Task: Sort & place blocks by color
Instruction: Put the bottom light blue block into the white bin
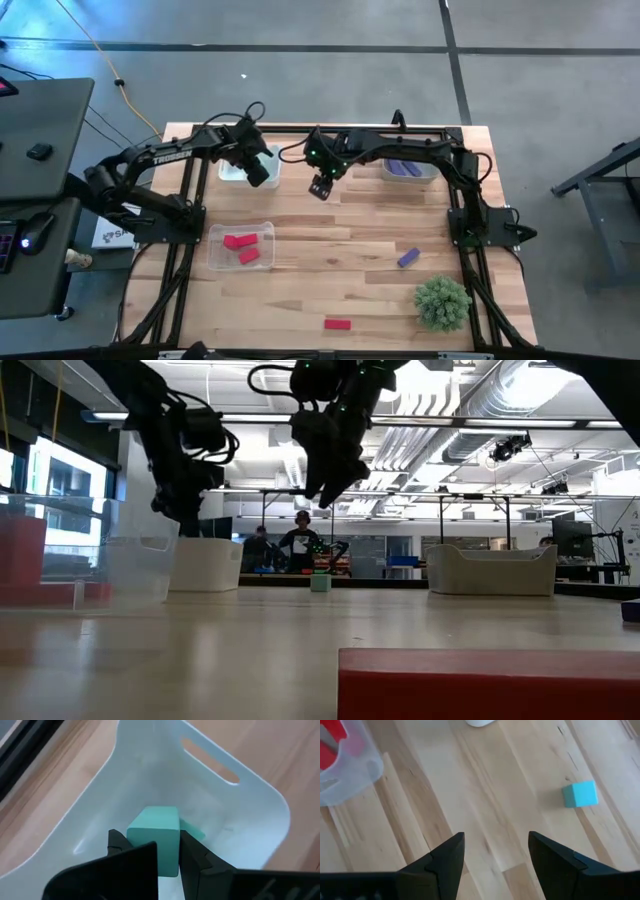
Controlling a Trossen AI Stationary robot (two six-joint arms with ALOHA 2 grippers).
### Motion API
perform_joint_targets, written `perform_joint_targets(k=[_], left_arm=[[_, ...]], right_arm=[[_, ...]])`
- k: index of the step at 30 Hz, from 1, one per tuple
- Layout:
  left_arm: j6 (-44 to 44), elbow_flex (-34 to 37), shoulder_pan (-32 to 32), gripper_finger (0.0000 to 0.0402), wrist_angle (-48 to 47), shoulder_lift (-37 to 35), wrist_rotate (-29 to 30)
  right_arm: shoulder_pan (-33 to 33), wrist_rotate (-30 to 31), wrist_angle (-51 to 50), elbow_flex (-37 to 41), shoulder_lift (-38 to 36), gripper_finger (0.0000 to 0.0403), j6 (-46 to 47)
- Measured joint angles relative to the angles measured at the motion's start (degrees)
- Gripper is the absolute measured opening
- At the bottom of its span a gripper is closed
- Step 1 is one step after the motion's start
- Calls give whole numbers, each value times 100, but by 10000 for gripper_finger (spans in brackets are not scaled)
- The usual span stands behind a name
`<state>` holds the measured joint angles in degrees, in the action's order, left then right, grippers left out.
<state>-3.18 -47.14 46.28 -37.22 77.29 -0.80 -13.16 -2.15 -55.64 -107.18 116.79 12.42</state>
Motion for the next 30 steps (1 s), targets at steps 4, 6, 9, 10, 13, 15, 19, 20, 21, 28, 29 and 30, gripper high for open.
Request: perform_joint_targets(k=[4, 6, 9, 10, 13, 15, 19, 20, 21, 28, 29, 30], left_arm=[[2, -15, 0, 0, 119, 110, 2], [2, -13, 0, 0, 167, 113, 7], [2, -8, 0, 3, 205, 117, 14], [2, -8, 0, 6, 212, 117, 31], [18, 3, 0, 17, 261, 135, 189], [17, 27, 0, 27, 185, 154, 276], [19, 18, 0, 47, 202, 143, 278], [19, 18, -2, 52, 211, 143, 278], [19, 18, -1, 57, 221, 143, 280], [19, 16, 0, 90, 226, 137, 284], [19, 16, 0, 95, 226, 137, 263], [18, 16, 0, 101, 226, 137, 229]], right_arm=[[-28, 2, -71, 0, 0, 209, -119], [-30, 2, -87, 0, 0, 209, -167], [-28, 0, -93, 0, 0, 209, -240], [-26, 0, -91, -1, 0, 209, -240], [-25, 0, -129, 0, 0, 209, -240], [-25, 0, -154, 0, 0, 209, -240], [-25, 0, -243, 0, 0, 209, -240], [-25, 0, -269, 0, 0, 209, -240], [-25, 0, -301, 0, 0, 209, -236], [-25, -258, -721, 0, 0, 209, -62], [-25, -333, -767, 0, 0, 209, 12], [-21, -405, -823, 0, 0, 209, 69]])
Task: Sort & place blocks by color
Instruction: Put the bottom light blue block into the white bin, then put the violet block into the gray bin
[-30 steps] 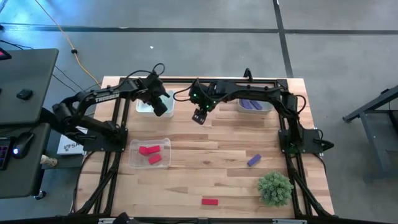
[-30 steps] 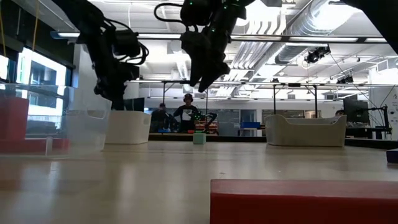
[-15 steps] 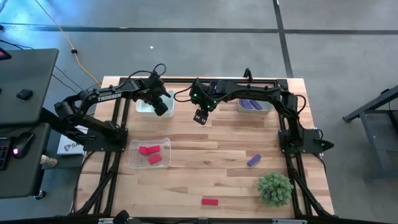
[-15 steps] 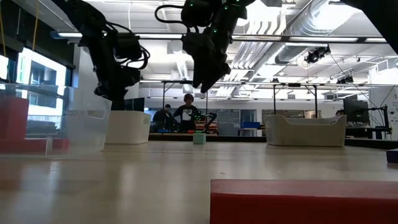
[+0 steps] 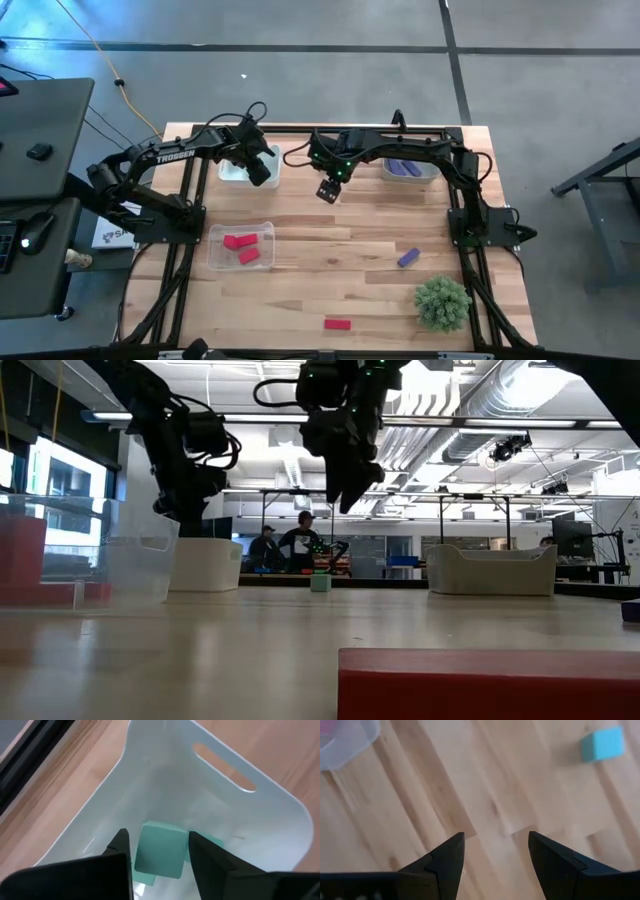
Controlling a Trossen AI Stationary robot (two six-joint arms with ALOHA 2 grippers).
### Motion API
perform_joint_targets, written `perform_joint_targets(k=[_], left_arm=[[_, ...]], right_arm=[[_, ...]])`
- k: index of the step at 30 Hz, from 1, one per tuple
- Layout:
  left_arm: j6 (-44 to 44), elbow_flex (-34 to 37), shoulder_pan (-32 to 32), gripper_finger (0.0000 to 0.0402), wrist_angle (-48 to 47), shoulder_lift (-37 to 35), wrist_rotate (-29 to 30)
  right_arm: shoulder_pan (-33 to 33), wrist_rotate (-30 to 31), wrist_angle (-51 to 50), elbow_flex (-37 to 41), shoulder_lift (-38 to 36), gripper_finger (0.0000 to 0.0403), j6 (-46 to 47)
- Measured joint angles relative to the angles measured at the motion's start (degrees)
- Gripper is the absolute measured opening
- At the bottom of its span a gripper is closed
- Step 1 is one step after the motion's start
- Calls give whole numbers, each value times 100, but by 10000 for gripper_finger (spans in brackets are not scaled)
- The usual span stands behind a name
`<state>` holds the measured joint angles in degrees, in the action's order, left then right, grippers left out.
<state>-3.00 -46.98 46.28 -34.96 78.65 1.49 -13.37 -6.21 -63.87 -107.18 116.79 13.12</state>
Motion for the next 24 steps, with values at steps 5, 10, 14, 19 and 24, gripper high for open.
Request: perform_joint_targets(k=[5, 10, 14, 19, 24], left_arm=[[3, -7, -2, 126, -3, -5, -84], [-13, -133, -1, 142, -313, -9, -78], [-195, -510, -2, 145, -709, -11, -61], [-391, -1054, -7, 145, -1089, -13, -61], [-517, -1447, -104, 145, -1201, -13, -81]], right_arm=[[86, -145, -307, 0, 0, 209, 199], [289, -148, -864, 0, 0, 209, 248], [499, -150, -1126, 0, 0, 209, 248], [836, -94, -1310, 0, 0, 209, 248], [1186, -73, -1644, 0, 0, 209, 200]])
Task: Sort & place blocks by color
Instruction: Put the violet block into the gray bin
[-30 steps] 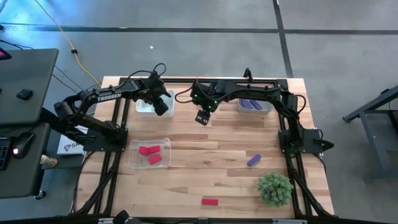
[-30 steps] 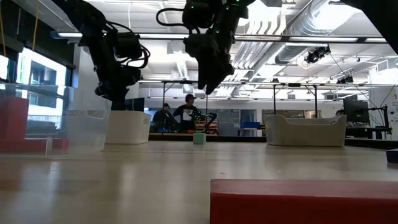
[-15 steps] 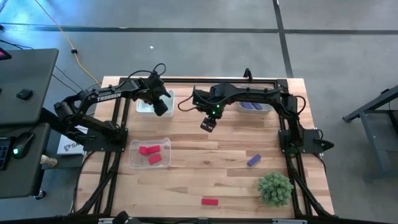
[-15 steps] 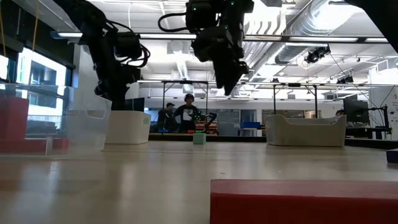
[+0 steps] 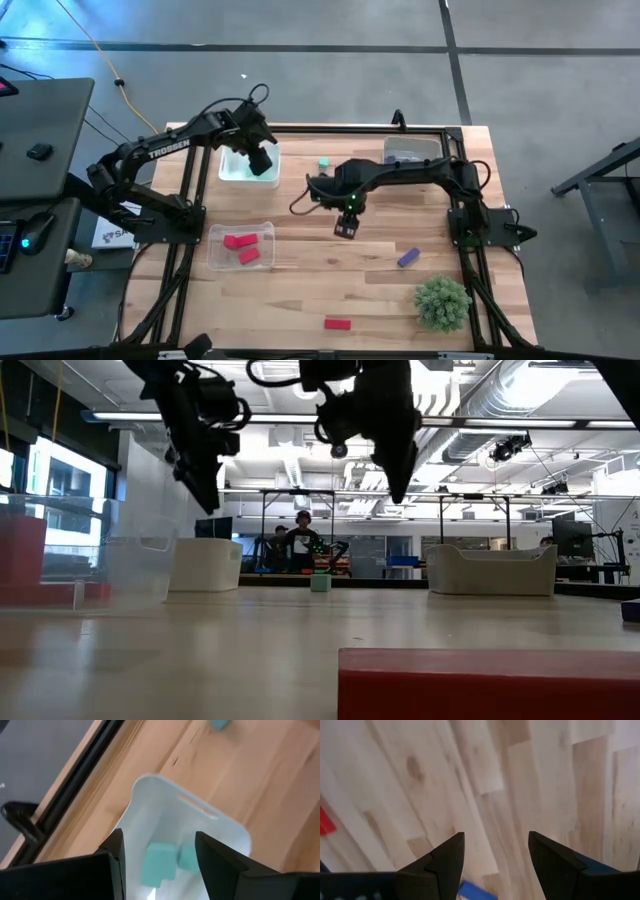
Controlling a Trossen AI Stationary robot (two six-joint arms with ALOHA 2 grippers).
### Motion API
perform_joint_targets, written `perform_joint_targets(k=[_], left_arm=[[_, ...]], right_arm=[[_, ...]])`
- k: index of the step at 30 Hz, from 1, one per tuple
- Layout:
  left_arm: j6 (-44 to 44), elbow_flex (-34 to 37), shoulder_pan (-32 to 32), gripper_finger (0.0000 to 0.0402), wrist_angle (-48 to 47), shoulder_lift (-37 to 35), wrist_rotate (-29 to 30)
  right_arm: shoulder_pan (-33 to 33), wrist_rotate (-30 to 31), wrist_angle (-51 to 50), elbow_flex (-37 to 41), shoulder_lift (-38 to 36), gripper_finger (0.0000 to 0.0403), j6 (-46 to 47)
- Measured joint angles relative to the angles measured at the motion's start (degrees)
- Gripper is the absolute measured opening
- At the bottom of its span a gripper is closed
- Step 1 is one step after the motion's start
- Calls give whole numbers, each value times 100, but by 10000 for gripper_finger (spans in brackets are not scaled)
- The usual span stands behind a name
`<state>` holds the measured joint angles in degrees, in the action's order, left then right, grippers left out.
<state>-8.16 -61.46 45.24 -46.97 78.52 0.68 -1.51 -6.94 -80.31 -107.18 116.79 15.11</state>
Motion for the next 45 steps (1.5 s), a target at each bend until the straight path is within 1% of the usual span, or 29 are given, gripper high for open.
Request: perform_joint_targets(k=[4, 9, 17, 20, 27, 32, 35, 40, 45], left_arm=[[0, -152, -126, 145, 1, -2, -162], [-67, -166, -346, 145, -14, -2, -254], [-107, -166, -587, 145, -10, -2, -255], [-107, -166, -604, 145, -9, -2, -250], [-103, -166, -604, 145, -3, -2, -243], [-81, -166, -604, 145, 1, -2, -244], [11, -166, -604, 145, 1, -2, -243], [46, -166, -604, 145, 2, -2, -241], [46, -166, -604, 145, 7, -2, -241]], right_arm=[[277, 4, -181, 9, 0, 209, -112], [611, 54, -324, 20, 0, 209, -520], [1093, 501, -429, 22, 0, 209, -1238], [1219, 695, -677, 24, 0, 209, -1320], [1361, 720, -953, 28, 0, 209, -1321], [1448, 792, -968, 41, -8, 209, -1277], [1507, 748, -966, 311, -167, 209, -1245], [1648, 734, -844, 1215, -790, 208, -902], [1759, 609, -201, 2053, -1491, 208, -750]])
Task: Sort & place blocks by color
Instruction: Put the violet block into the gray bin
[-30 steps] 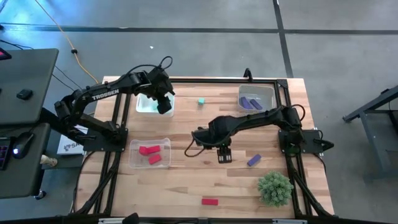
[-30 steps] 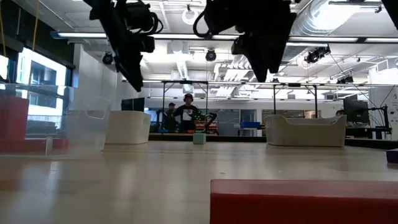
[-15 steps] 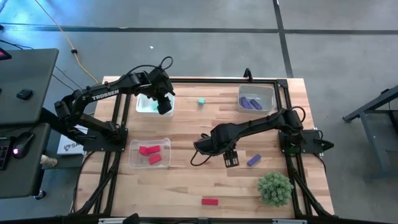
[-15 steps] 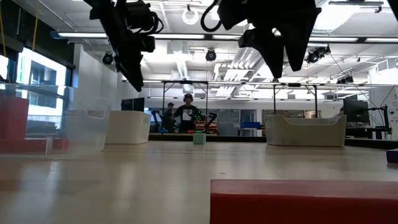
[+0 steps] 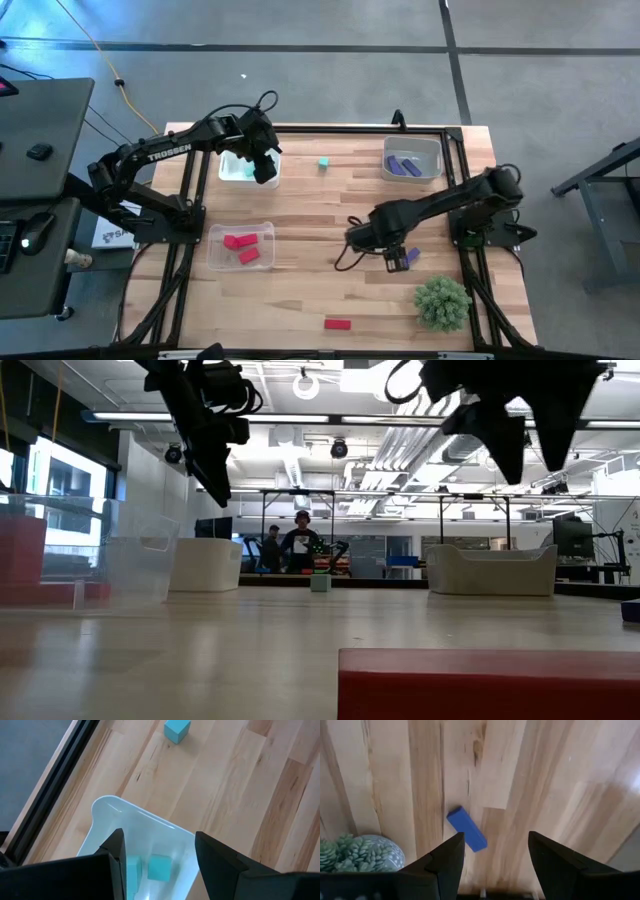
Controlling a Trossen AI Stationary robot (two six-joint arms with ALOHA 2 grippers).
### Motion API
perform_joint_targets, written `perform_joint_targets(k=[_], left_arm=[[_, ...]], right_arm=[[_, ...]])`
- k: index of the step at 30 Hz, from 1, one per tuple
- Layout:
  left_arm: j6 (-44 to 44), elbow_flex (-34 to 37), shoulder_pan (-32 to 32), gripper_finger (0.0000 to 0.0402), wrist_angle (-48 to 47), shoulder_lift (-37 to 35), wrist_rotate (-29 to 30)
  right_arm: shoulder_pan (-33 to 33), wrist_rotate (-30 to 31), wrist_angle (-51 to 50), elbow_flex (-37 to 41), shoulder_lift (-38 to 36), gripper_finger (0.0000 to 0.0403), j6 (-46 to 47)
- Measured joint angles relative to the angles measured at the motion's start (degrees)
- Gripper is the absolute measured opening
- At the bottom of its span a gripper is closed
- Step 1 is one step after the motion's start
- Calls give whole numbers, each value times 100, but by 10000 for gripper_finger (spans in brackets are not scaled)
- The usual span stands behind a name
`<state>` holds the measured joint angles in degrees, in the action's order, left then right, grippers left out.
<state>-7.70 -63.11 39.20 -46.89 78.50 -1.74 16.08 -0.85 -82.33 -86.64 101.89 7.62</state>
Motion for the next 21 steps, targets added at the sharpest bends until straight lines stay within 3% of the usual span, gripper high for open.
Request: perform_joint_targets(k=[10, 21], left_arm=[[503, 0, -204, 145, -2, 0, -15], [1399, 0, -1263, 145, 0, -22, -20]], right_arm=[[227, -129, 943, 1773, -1038, 209, -11], [574, -130, 1845, 2837, -1137, 208, -313]])
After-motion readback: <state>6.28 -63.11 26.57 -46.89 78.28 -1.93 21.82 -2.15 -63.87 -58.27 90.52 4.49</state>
